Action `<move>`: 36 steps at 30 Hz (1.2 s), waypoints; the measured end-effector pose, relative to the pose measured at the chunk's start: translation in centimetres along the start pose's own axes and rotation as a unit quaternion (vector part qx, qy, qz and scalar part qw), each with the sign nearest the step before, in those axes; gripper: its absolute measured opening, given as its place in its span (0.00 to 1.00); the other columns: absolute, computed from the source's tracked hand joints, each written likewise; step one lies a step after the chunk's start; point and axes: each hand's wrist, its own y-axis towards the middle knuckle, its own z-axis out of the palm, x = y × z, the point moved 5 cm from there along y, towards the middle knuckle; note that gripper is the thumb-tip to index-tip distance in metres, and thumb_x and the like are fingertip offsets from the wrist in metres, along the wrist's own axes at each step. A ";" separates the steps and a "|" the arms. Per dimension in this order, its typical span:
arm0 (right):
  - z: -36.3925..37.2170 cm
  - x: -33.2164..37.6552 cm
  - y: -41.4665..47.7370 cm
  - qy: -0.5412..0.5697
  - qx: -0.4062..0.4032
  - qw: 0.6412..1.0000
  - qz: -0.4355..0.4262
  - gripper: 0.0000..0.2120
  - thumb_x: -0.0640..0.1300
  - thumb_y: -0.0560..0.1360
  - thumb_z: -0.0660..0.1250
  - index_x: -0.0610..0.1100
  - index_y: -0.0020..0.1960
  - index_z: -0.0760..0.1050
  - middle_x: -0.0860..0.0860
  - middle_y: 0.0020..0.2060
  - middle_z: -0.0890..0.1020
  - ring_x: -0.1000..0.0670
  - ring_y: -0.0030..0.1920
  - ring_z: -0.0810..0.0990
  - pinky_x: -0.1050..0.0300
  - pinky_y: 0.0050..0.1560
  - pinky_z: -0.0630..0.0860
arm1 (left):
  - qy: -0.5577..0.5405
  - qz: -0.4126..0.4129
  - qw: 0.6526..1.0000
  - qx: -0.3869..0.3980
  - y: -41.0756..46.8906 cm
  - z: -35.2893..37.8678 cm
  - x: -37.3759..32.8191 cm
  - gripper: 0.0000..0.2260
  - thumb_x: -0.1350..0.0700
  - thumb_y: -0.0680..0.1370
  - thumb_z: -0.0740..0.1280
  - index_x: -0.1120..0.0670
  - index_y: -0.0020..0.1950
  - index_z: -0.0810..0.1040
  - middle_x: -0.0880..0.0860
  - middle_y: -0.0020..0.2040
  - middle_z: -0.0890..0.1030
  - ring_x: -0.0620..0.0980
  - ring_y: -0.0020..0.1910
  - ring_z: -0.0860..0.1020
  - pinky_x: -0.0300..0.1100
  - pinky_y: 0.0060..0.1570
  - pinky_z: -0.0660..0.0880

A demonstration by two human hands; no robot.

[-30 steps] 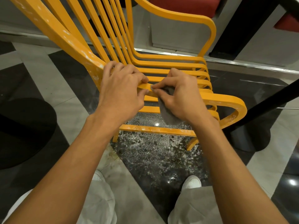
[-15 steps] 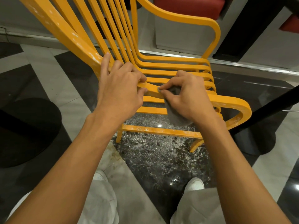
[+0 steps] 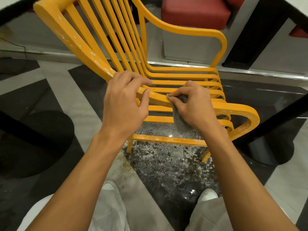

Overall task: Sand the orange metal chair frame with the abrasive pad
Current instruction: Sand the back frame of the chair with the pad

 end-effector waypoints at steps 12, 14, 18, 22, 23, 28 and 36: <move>2.2 3.0 -0.6 0.040 -0.019 0.999 -0.021 0.05 0.46 0.77 0.76 0.49 0.52 0.87 0.55 0.48 0.82 0.53 0.48 0.80 0.49 0.49 0.81 | -0.156 -0.289 0.938 -0.109 -5.0 -0.1 4.0 0.27 0.48 0.78 0.77 0.51 0.72 0.70 0.49 0.64 0.74 0.43 0.56 0.76 0.41 0.55 0.79; 1.6 2.0 -0.3 0.018 -0.018 1.000 -0.001 0.04 0.47 0.77 0.76 0.50 0.51 0.87 0.56 0.47 0.82 0.54 0.48 0.80 0.49 0.49 0.81 | -0.160 -0.313 0.930 -0.106 -5.0 0.3 4.6 0.33 0.46 0.77 0.77 0.52 0.77 0.67 0.48 0.67 0.72 0.45 0.60 0.76 0.44 0.60 0.79; 2.6 3.1 0.7 0.009 -0.035 0.999 -0.002 0.04 0.47 0.77 0.75 0.50 0.51 0.88 0.57 0.45 0.80 0.53 0.47 0.79 0.51 0.50 0.79 | -0.182 -0.310 0.929 -0.092 -4.4 1.0 5.4 0.35 0.45 0.78 0.77 0.51 0.80 0.65 0.45 0.69 0.72 0.42 0.65 0.75 0.47 0.65 0.78; 3.6 4.5 1.0 0.041 -0.036 0.998 -0.032 0.05 0.46 0.77 0.75 0.48 0.52 0.88 0.54 0.47 0.82 0.54 0.46 0.80 0.53 0.48 0.80 | -0.192 -0.300 0.930 -0.090 -3.8 1.6 6.1 0.32 0.43 0.77 0.76 0.49 0.78 0.69 0.45 0.67 0.75 0.42 0.65 0.76 0.52 0.65 0.79; 3.3 4.3 0.9 0.037 -0.032 0.998 -0.028 0.05 0.46 0.77 0.75 0.49 0.52 0.88 0.55 0.47 0.82 0.54 0.46 0.80 0.52 0.48 0.80 | -0.192 -0.301 0.930 -0.092 -3.7 1.8 6.3 0.31 0.43 0.77 0.76 0.49 0.77 0.70 0.46 0.66 0.76 0.43 0.65 0.77 0.51 0.64 0.79; 2.2 3.0 0.8 -0.005 -0.029 1.000 0.000 0.04 0.48 0.77 0.75 0.50 0.50 0.88 0.56 0.45 0.81 0.55 0.45 0.79 0.58 0.46 0.77 | -0.187 -0.291 0.933 -0.100 -3.4 1.8 6.7 0.28 0.44 0.78 0.76 0.50 0.74 0.72 0.48 0.66 0.77 0.47 0.64 0.78 0.48 0.61 0.81; 3.0 4.2 0.3 0.026 -0.034 0.999 -0.024 0.04 0.47 0.77 0.75 0.50 0.51 0.87 0.57 0.45 0.80 0.56 0.45 0.79 0.59 0.46 0.77 | -0.188 -0.281 0.936 -0.096 -3.2 1.9 7.7 0.30 0.41 0.76 0.77 0.50 0.73 0.71 0.49 0.65 0.78 0.48 0.64 0.79 0.51 0.60 0.82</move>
